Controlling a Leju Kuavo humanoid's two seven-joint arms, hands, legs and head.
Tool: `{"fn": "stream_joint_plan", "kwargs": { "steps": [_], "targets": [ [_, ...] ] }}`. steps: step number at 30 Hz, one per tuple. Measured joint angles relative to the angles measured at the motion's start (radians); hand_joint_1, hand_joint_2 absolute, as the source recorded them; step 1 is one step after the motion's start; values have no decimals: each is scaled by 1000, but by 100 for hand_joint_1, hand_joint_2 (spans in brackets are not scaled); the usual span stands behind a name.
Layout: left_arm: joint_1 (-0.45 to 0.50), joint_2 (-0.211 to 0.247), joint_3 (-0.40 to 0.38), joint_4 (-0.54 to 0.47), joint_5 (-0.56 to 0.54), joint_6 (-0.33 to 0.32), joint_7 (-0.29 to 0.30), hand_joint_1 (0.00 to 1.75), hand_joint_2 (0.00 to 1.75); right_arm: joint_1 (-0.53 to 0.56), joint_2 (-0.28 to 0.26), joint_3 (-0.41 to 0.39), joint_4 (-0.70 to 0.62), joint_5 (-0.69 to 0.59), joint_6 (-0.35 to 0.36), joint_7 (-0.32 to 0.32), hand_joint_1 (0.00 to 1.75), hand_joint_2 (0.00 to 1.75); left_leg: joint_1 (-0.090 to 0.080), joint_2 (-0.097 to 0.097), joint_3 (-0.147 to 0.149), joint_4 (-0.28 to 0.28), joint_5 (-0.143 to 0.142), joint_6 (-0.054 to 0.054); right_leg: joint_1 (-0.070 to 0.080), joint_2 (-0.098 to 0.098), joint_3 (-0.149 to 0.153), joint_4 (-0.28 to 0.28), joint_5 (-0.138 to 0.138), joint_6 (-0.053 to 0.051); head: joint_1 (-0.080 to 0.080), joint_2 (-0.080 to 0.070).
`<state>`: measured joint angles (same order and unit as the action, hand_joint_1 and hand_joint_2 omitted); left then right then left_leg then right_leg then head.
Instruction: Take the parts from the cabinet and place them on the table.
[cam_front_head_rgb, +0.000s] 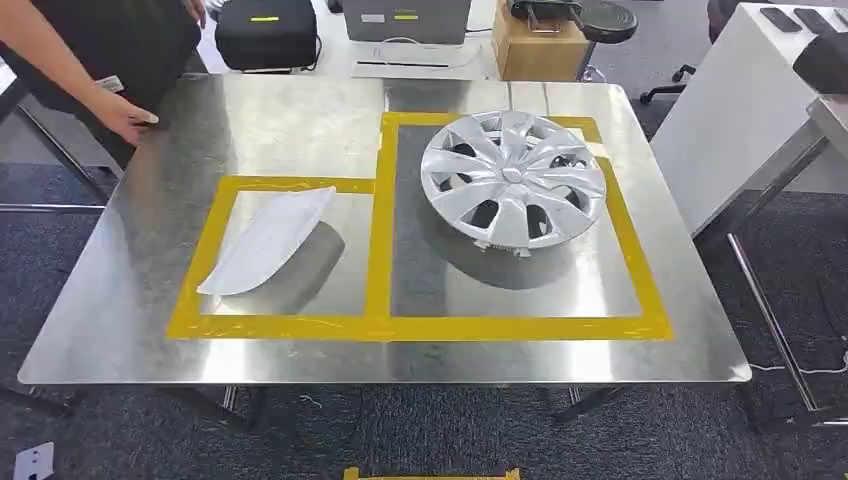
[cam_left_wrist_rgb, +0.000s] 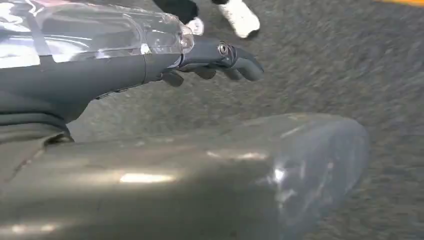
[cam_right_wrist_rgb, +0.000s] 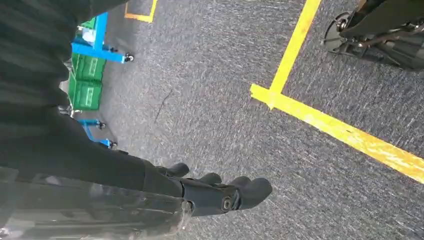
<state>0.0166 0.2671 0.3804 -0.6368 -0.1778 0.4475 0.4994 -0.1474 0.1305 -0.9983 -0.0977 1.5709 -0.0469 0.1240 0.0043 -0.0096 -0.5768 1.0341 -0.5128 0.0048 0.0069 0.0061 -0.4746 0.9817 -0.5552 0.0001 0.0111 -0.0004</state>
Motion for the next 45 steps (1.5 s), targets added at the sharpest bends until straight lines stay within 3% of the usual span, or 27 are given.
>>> {"fn": "stream_joint_plan", "kwargs": {
  "steps": [1,6,9,15,23,28,35,41,45],
  "targets": [
    [-6,-4,-13,27,3,-18,-5,0,0,0,-1,-2,0,0,-2,0,0,0,0,1,0,0,0,0,0,0,0,0,0,0,0,0],
    [-43,-58,-83,138,16,-133,-56,0,0,-2,-5,-15,0,0,-4,0,0,0,-1,1,0,0,0,0,0,-1,0,0,0,1,0,0],
    [-57,-111,-128,210,18,-177,-89,0,0,-3,-6,-16,0,0,-4,0,0,0,0,3,0,0,0,0,0,0,0,0,1,1,0,0],
    [-78,-177,-198,302,15,-256,-126,0,0,-5,-10,-19,0,0,-4,0,0,0,-2,4,1,0,0,0,-1,0,0,0,1,1,0,0],
    [-81,-239,-262,351,-10,-373,-185,0,0,-6,-11,-20,0,0,-4,-2,0,0,-1,4,1,0,0,1,-1,0,0,0,1,2,0,0],
    [-81,-276,-311,370,-36,-398,-220,0,0,-6,-14,-20,0,0,-11,-6,0,0,-1,4,1,0,0,1,-1,0,0,0,1,2,0,0],
    [-82,-289,-361,382,-53,-409,-231,0,0,-7,-16,-20,0,0,-24,-18,0,0,-1,4,1,0,0,1,-1,0,0,0,1,2,0,0],
    [-84,-292,-400,390,-54,-409,-230,0,0,-7,-17,-20,1,0,-33,-20,0,0,-9,3,1,2,-3,9,-8,0,0,-2,1,16,0,0],
    [-87,-293,-412,393,-54,-409,-228,0,0,-7,-17,-21,1,0,-34,-20,0,0,-12,3,1,-5,5,25,-14,1,3,-2,4,29,0,0]
  ]
}}
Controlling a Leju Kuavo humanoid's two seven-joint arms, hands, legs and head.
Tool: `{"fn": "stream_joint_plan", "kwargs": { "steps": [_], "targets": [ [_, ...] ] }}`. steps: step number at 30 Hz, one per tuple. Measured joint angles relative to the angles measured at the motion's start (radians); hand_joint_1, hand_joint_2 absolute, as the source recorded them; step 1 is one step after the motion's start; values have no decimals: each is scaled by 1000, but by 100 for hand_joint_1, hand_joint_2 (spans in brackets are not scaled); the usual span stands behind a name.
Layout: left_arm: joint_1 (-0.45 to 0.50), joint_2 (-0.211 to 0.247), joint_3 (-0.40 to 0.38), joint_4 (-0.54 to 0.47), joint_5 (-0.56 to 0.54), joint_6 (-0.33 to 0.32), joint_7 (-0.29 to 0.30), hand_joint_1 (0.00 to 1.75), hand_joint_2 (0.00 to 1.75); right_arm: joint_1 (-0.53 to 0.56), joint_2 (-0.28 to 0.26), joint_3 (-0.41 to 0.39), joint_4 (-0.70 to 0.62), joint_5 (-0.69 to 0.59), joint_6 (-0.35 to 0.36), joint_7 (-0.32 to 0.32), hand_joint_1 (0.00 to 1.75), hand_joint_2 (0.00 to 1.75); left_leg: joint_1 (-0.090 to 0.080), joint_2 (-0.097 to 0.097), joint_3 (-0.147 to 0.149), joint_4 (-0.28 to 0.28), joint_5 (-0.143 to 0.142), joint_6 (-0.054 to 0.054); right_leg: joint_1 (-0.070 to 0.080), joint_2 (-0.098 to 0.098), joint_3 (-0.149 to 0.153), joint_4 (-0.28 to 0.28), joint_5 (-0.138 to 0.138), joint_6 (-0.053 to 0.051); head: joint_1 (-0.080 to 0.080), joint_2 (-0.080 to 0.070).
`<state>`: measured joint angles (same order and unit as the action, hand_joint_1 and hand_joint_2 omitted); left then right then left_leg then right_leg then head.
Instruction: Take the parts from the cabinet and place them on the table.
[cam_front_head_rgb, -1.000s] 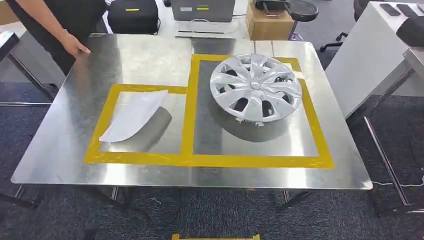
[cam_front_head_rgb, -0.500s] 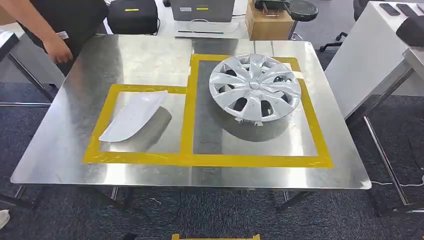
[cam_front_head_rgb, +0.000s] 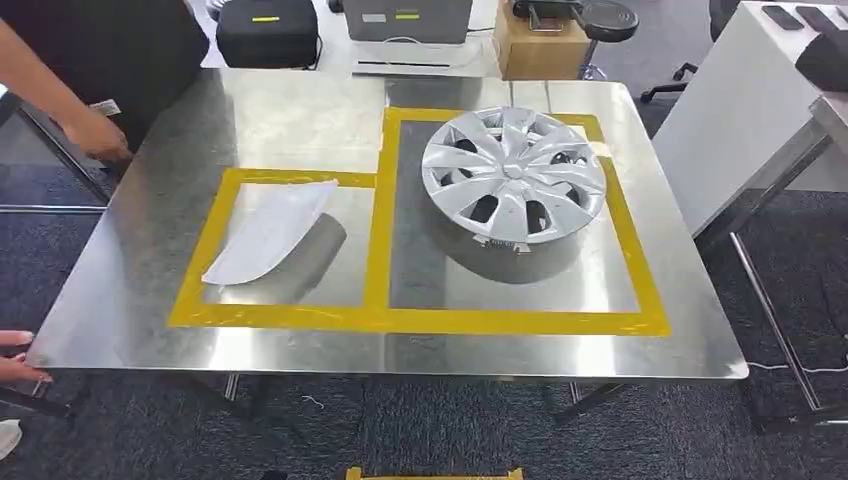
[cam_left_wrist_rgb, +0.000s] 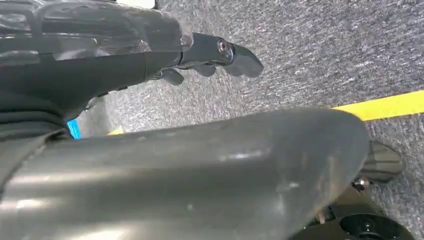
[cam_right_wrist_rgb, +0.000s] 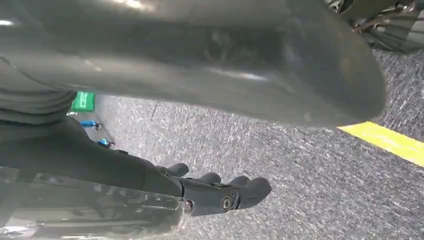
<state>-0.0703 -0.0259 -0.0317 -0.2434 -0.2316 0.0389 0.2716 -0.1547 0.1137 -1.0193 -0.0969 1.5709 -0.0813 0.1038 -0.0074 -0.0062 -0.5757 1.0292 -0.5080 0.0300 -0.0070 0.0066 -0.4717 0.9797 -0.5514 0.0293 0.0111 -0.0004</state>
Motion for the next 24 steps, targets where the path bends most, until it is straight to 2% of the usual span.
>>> {"fn": "stream_joint_plan", "kwargs": {
  "steps": [2,4,5,6,7,8,10,11,12,15,16,17,18,19,20,21,22,23,24],
  "targets": [
    [-2,-2,-8,0,0,0,3,0,0,0,-3,-1,0,0,-3,0,0,0,6,3,4,-9,7,9,-1,-2,-17,47,-44,6,1,0],
    [-2,-2,-15,1,0,0,6,0,0,0,-2,-1,0,0,-3,0,0,0,5,3,2,-9,8,11,-3,-2,-82,197,-129,9,2,0],
    [-2,-2,-15,1,0,0,8,0,0,0,-2,-1,0,0,-3,-1,0,0,4,4,1,-8,8,11,-2,-2,-115,271,-158,11,2,0],
    [-2,-2,-16,3,0,0,8,0,0,2,-2,-2,1,0,-3,-1,0,0,3,4,1,-8,8,11,-2,-2,-137,319,-164,10,2,0],
    [-2,-2,-19,5,0,0,9,0,0,3,-3,-2,0,0,-4,-1,0,0,2,4,1,-8,9,11,-2,-2,-134,314,-143,7,2,0],
    [-2,-2,-22,6,0,0,10,0,0,3,-3,-2,0,0,-5,-1,0,0,1,3,1,-7,9,10,-2,-2,-116,272,-101,2,2,0],
    [-3,-3,-27,8,0,0,10,0,0,0,-3,-2,0,0,-6,-2,0,0,-2,2,3,-7,11,6,-1,-2,-40,103,-3,-12,2,0],
    [-3,-6,-33,8,0,0,10,0,0,-1,-5,-2,0,0,-6,-2,0,0,-3,2,2,-7,14,2,4,-2,-11,35,6,-23,2,0],
    [-5,-7,-37,9,0,0,10,0,0,-2,-5,-2,0,0,-6,-2,0,0,-5,0,-2,-6,19,-5,6,-3,-1,17,8,-25,2,0],
    [-4,-8,-41,10,3,1,11,0,0,-2,-5,-3,0,0,-8,-3,0,0,0,2,-7,-10,33,-28,11,-2,-7,9,13,-34,1,0],
    [-4,-7,-41,12,4,2,11,0,0,-1,-3,-3,0,0,-8,-3,0,0,-3,2,-9,-7,28,-32,1,-6,-10,-9,27,-40,1,0],
    [-4,-7,-42,13,4,3,11,0,0,-3,-5,-3,0,0,-9,-3,0,0,-1,3,-19,10,-3,-40,0,-8,-14,-13,38,-45,-2,0],
    [-5,-7,-44,13,4,3,11,0,0,-3,-5,-3,0,0,-10,-4,0,0,3,3,-39,60,-56,-46,-1,-8,-24,-14,46,-52,-6,0],
    [-5,-7,-46,13,4,3,11,0,0,-3,-6,-3,0,0,-11,-4,0,0,8,3,-63,132,-107,-54,-1,-8,-34,-13,51,-52,-10,0],
    [-5,-7,-47,14,4,3,11,0,0,-2,-6,-3,0,0,-11,-4,0,0,13,3,-83,201,-145,-61,0,-10,-43,-12,57,-52,-11,0],
    [-5,-7,-48,14,4,3,11,0,0,-1,-6,-3,0,0,-11,-4,0,0,17,3,-96,253,-163,-67,0,-12,-53,-10,63,-50,-11,0],
    [-5,-8,-48,15,4,3,11,0,0,0,-6,-3,0,0,-11,-4,0,0,20,4,-88,262,-150,-72,-2,-12,-63,-6,68,-47,-11,0],
    [-5,-7,-48,15,5,3,11,0,0,0,-6,-3,0,0,-11,-4,0,0,26,6,-61,231,-118,-77,-4,-13,-74,0,72,-43,-12,0],
    [-5,-7,-48,16,5,3,11,0,0,-1,-5,-3,0,0,-11,-4,0,0,30,7,-16,168,-81,-80,-7,-13,-83,7,74,-39,-12,0]
  ]
}}
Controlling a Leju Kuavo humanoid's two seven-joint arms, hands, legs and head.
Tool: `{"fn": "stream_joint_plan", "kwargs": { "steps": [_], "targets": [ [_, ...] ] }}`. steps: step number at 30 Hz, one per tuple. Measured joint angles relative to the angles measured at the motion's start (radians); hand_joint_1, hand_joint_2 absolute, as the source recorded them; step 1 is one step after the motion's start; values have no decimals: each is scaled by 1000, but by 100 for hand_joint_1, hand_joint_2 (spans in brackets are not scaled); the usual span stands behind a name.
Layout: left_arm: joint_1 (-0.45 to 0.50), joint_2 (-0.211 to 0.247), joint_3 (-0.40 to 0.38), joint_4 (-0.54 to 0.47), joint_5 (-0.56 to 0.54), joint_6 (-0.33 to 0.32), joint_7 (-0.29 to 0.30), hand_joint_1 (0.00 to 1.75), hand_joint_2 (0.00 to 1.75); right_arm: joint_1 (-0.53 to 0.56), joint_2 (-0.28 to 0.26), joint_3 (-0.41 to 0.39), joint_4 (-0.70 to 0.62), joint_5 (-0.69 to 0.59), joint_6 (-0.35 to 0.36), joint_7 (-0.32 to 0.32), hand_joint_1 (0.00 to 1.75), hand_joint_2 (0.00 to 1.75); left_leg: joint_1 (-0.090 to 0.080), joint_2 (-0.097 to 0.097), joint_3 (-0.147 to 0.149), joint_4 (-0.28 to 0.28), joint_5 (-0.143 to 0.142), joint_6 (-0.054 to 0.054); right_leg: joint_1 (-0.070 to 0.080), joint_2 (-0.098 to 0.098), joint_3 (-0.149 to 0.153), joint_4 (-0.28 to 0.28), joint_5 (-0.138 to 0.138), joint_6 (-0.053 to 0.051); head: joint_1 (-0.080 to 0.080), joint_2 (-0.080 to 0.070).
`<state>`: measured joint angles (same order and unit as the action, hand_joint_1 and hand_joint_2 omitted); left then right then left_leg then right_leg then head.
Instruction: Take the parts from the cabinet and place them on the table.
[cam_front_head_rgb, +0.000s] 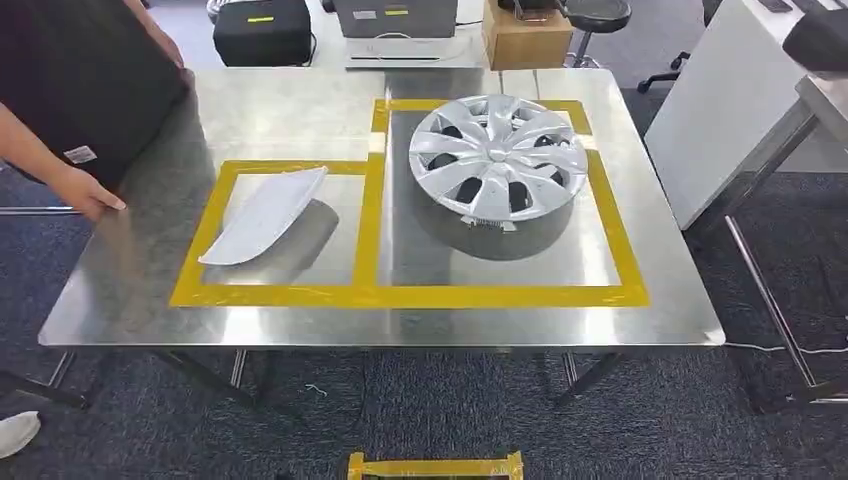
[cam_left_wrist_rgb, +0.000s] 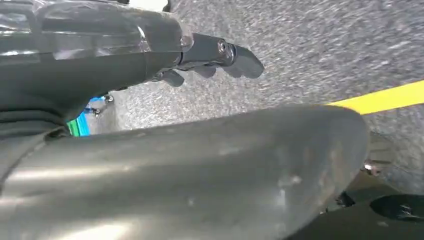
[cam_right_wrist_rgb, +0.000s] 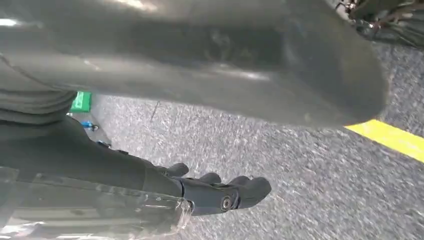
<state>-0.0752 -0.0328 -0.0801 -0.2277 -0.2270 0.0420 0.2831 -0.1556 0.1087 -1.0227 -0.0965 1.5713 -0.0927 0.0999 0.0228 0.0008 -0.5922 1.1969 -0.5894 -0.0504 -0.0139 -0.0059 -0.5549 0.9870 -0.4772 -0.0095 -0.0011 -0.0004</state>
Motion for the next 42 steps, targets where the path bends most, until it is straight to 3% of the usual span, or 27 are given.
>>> {"fn": "stream_joint_plan", "kwargs": {
  "steps": [1,2,3,7,9,11,12,14,16,17,18,20,22,23,24,26,27,28,29,31,32,33,35,37,38,40,42],
  "targets": [
    [-1,0,0,0,1,0,0,0,0,0,0,0,0,0,0,0,0,0,4,1,60,-90,33,-4,-4,0,-9,9,2,4,0,0],
    [-3,0,-1,0,1,0,0,0,0,-2,-1,0,0,0,0,0,0,0,9,0,102,-163,26,-9,-4,1,-17,19,3,11,-2,0],
    [-6,-2,-3,0,1,0,0,0,0,-2,-2,0,-1,0,-1,0,0,0,2,-7,114,-183,19,-2,-1,3,-28,28,4,20,-11,0],
    [-5,-1,-16,2,3,0,1,0,0,1,-3,0,0,0,0,0,0,0,0,-6,85,-181,35,47,-5,7,-37,26,22,48,-3,0],
    [-7,0,-16,3,5,0,2,0,0,3,-2,0,0,0,0,0,0,0,-1,-4,69,-181,52,67,-5,6,-57,83,-63,53,4,0],
    [-6,0,-17,3,6,0,4,0,0,0,-2,0,1,0,0,0,0,0,-9,-4,46,-179,70,75,-4,6,-96,234,-170,54,8,0],
    [-5,0,-17,3,6,0,4,0,0,0,-3,0,1,0,-1,0,0,0,-15,-4,35,-178,78,78,-4,6,-106,293,-194,52,8,0],
    [-5,0,-17,4,7,0,4,0,0,0,-3,0,1,0,0,0,0,0,-26,-4,14,-178,95,82,3,6,-73,300,-168,38,8,0],
    [-5,0,-17,4,7,0,4,0,0,-1,-2,0,1,0,-1,0,0,0,-36,-4,0,-178,108,84,16,7,20,168,-98,10,10,0],
    [-6,-1,-17,5,7,0,4,0,0,-4,-3,0,0,0,-1,0,0,0,-37,-4,-3,-178,115,85,29,7,84,68,-76,-12,10,0],
    [-6,-5,-18,5,7,0,4,0,0,-6,-6,0,-1,0,-1,0,0,0,-44,-3,-8,-178,120,81,38,3,120,1,-94,-31,9,0],
    [-7,-6,-19,5,8,1,6,0,0,-6,-6,0,-1,0,-1,0,0,0,-36,1,-16,-179,138,71,42,8,121,-21,-85,-25,6,0],
    [-6,-6,-24,5,10,1,8,0,0,-4,-6,0,0,0,-2,0,0,0,-35,2,-16,-184,153,61,44,7,119,-34,-66,-31,11,0],
    [-5,-3,-24,6,11,2,10,0,0,-4,-6,-1,0,0,-2,0,0,0,-35,0,-24,-172,134,57,32,-5,117,-52,-47,-20,11,0],
    [-5,-3,-25,6,13,3,10,0,0,-5,-7,-4,0,0,-5,0,0,0,-33,-2,-35,-150,86,48,31,1,106,-57,-34,-28,7,0],
    [-5,-3,-27,6,15,4,10,0,0,-5,-6,-7,0,0,-16,0,0,0,-22,-4,-70,-24,-30,36,28,-1,79,-54,-15,-25,3,0],
    [-5,-3,-30,6,18,6,10,0,0,-3,-5,-8,0,0,-27,-3,0,0,-18,-3,-84,39,-62,29,27,-3,64,-50,-7,-22,2,0],
    [-5,-3,-32,6,21,8,10,0,0,-3,-5,-8,0,0,-39,-7,0,0,-13,-3,-87,84,-62,23,24,-5,47,-44,2,-19,2,0],
    [-5,-3,-33,7,26,10,11,0,0,-3,-5,-9,0,0,-56,-16,0,0,-9,-2,-73,88,-31,15,19,-6,26,-33,9,-14,1,0],
    [-6,-3,-33,8,39,20,13,0,0,-3,-2,-10,0,0,-99,-39,0,0,4,0,8,-1,51,0,7,-6,-14,-4,17,-1,1,0],
    [-7,-3,-33,8,46,23,13,0,0,-3,-1,-9,0,0,-123,-52,0,0,13,1,64,-74,60,-9,3,-6,-32,14,19,4,0,0],
    [-11,-7,-34,8,49,23,13,0,0,-4,-1,-7,-2,0,-137,-60,0,0,11,-1,107,-142,13,-22,6,-4,-49,30,19,14,-10,0],
    [-13,-6,-35,8,51,25,13,0,0,-4,2,-6,-2,0,-148,-66,0,0,5,-4,104,-164,-1,15,6,-4,-55,45,27,29,-3,0],
    [-12,-6,-37,8,54,27,14,0,0,0,3,-5,-2,-1,-152,-69,0,0,0,-4,98,-161,13,38,1,-3,-55,39,44,38,-2,0],
    [-13,-6,-38,10,57,27,17,0,0,3,3,-5,-1,-5,-148,-69,0,0,3,-1,85,-165,24,53,-2,-3,-61,44,35,43,-2,0],
    [-15,-6,-40,10,59,25,18,0,0,6,5,-5,0,-24,-117,-67,0,0,0,-4,60,-164,47,68,-2,-2,-80,117,-77,50,8,0],
    [-13,-6,-41,10,60,19,17,0,0,2,5,-5,0,-36,-85,-64,0,0,-7,-5,30,-164,71,73,-2,-1,-102,260,-184,52,15,0]
  ]
}}
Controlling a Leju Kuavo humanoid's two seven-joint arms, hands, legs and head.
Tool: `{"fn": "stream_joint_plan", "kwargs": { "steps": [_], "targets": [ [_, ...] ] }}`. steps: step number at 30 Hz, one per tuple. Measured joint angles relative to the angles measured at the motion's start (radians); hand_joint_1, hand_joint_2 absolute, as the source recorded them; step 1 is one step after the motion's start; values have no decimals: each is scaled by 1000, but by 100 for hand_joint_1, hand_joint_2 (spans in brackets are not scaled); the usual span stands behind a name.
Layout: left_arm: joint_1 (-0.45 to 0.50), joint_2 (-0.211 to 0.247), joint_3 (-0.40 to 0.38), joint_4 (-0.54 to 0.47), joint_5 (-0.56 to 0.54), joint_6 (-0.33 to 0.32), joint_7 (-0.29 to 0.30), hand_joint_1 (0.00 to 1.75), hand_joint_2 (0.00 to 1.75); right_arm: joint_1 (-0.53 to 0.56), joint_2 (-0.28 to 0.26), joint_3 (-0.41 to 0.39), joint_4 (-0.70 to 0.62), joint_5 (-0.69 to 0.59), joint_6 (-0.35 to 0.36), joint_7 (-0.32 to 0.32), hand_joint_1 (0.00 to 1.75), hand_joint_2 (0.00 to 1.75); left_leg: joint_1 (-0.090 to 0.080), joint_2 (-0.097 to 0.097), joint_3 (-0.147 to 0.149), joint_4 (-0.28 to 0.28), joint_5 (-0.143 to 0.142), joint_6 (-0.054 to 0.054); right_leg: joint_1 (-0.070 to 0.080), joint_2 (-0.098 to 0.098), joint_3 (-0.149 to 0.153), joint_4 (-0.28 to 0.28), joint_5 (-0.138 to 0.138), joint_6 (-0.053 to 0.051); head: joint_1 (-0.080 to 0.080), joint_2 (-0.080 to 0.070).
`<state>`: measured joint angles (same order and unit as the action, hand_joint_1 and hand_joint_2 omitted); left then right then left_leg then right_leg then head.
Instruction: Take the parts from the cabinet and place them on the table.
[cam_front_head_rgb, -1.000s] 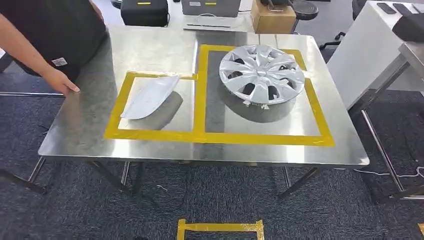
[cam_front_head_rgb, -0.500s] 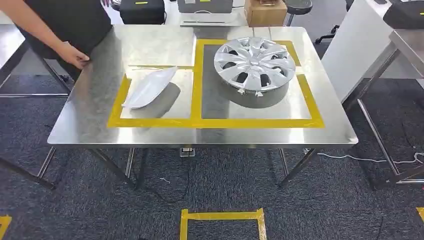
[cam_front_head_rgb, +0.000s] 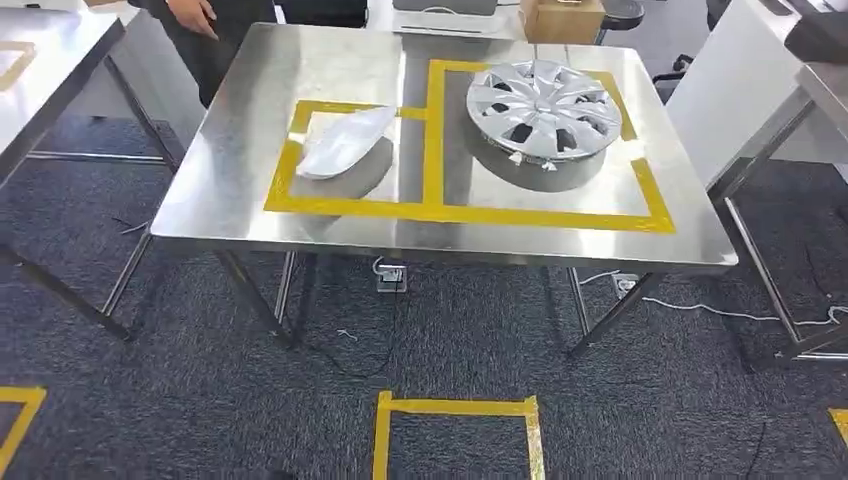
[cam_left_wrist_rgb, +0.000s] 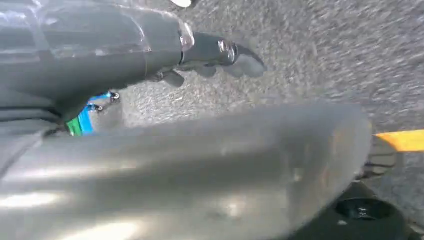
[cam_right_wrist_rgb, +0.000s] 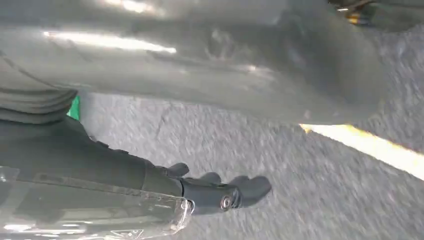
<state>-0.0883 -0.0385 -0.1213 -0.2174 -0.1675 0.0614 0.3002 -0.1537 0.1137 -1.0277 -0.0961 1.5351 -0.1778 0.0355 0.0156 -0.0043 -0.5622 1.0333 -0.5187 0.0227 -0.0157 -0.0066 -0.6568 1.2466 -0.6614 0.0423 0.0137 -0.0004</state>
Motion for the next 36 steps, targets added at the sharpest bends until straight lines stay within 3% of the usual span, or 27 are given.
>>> {"fn": "stream_joint_plan", "kwargs": {
  "steps": [1,2,3,5,6,7,8,10,11,12,13,15,16,21,22,23,24,25,26,27,29,30,31,33,34,35,36],
  "targets": [
    [1,1,0,0,0,-1,0,0,0,-2,0,0,0,-8,19,0,0,0,-5,0,-16,1,11,3,1,0,1,49,-14,-3,0,0],
    [1,1,0,0,1,-2,0,0,0,-4,0,0,0,-11,36,0,0,0,-9,1,-30,1,22,4,4,0,14,61,2,-9,2,0],
    [1,2,0,1,1,-4,0,0,0,-4,0,0,0,-17,50,0,0,0,-16,2,-43,1,33,5,8,1,44,37,37,-20,2,0],
    [1,3,0,1,1,-6,0,0,0,-5,0,0,0,-18,65,0,0,0,-27,2,-62,1,52,7,23,2,148,-101,104,-51,3,0],
    [0,1,-1,2,1,-9,-1,0,0,-8,-1,-1,0,-18,69,0,0,0,-23,4,-67,1,61,8,39,3,211,-196,100,-77,3,0],
    [0,0,0,2,1,-11,-2,0,0,-10,-5,-1,0,-18,73,-1,0,0,-32,5,-70,1,70,3,42,-1,249,-270,77,-93,2,0],
    [1,0,-1,2,1,-11,-3,0,0,-14,-4,-1,0,-19,74,-2,0,0,-26,9,-74,-1,80,-3,45,1,253,-286,74,-84,1,0],
    [0,1,-1,2,1,-12,-4,0,0,-14,-5,-1,0,-20,77,-2,0,0,-17,13,-77,-9,101,-15,54,4,244,-287,92,-88,4,0],
    [2,2,-1,2,1,-14,-3,0,0,-11,-5,-1,0,-20,78,-2,0,0,-25,11,-76,-12,107,-20,50,2,238,-316,117,-86,5,0],
    [2,6,-1,3,1,-14,-3,0,0,-12,-5,-1,0,-20,79,-2,0,0,-23,6,-90,2,67,-25,43,-4,237,-324,138,-81,3,0],
    [2,6,-1,3,1,-13,-3,0,0,-13,-4,-2,0,-21,79,-2,0,0,-20,2,-102,38,5,-29,42,-1,219,-327,151,-87,2,0],
    [1,8,-1,3,1,-14,-4,0,0,-11,-3,-3,0,-21,79,-2,0,0,-13,1,-129,167,-104,-42,41,-2,185,-320,174,-87,-2,0],
    [1,8,-1,3,1,-14,-4,0,0,-11,-2,-3,0,-21,79,-2,0,0,-11,1,-134,196,-116,-45,41,-3,176,-318,178,-86,-2,0],
    [1,9,-1,3,1,-14,-4,0,0,-11,-2,-3,0,-21,79,-2,0,0,-10,1,-136,212,-121,-46,41,-4,171,-316,180,-86,-2,0],
    [1,9,-1,3,1,-14,-4,0,0,-10,-1,-3,0,-21,79,-2,0,0,-9,1,-138,226,-123,-48,41,-4,166,-314,183,-86,-2,0],
    [1,10,-1,3,1,-14,-4,0,0,-10,-1,-3,1,-21,79,-2,0,0,-5,2,-134,267,-105,-56,38,-6,143,-304,194,-81,-3,0],
    [1,11,-1,3,1,-14,-4,0,0,-10,-2,-4,1,-21,79,-2,0,0,0,3,-115,267,-66,-62,34,-8,121,-292,200,-76,-5,0],
    [-3,8,-2,3,1,-14,-5,0,0,-12,-5,-6,0,-21,82,-2,0,0,17,4,83,25,-65,-101,24,-5,37,-214,209,-51,-20,0],
    [-4,14,-2,3,1,-13,-6,0,0,-12,-2,-6,0,-21,84,-5,0,0,16,3,80,9,-83,-69,29,-6,33,-200,210,-47,-18,0],
    [-4,14,-2,3,1,-13,-6,0,0,-13,-2,-6,0,-21,87,-8,0,0,15,4,75,10,-80,-55,26,-6,32,-198,218,-41,-8,0],
    [1,15,-4,3,1,-13,-5,0,0,-6,-2,-7,0,-21,92,-8,0,0,14,4,62,7,-60,-33,21,-5,28,-205,235,-32,-6,0],
    [-4,17,-5,4,1,-13,-3,0,0,-3,-1,-7,0,-20,94,-8,0,0,14,4,52,7,-49,-24,19,-3,21,-197,211,-26,-7,0],
    [-4,18,-6,4,1,-13,-1,0,0,-1,0,-8,1,-18,97,-9,0,0,14,2,35,7,-35,-17,16,-2,12,-162,146,-19,3,0],
    [-3,24,-8,4,3,-12,-1,0,0,-3,2,-8,1,-15,100,-9,0,0,11,-1,4,7,-10,-13,14,-1,-9,-31,26,-11,9,0],
    [-3,26,-8,4,5,-12,0,0,0,-4,2,-8,1,-15,101,-8,0,0,9,0,-13,8,3,-13,14,0,-15,35,-7,-10,9,0],
    [-2,27,-9,4,5,-12,0,0,0,-5,3,-8,1,-15,102,-8,0,0,8,0,-29,9,15,-13,14,0,-10,73,-6,-11,9,0],
    [-2,29,-10,4,5,-12,0,0,0,-5,3,-9,1,-14,104,-7,0,0,6,1,-44,9,26,-13,14,0,9,74,19,-15,10,0]
  ]
}}
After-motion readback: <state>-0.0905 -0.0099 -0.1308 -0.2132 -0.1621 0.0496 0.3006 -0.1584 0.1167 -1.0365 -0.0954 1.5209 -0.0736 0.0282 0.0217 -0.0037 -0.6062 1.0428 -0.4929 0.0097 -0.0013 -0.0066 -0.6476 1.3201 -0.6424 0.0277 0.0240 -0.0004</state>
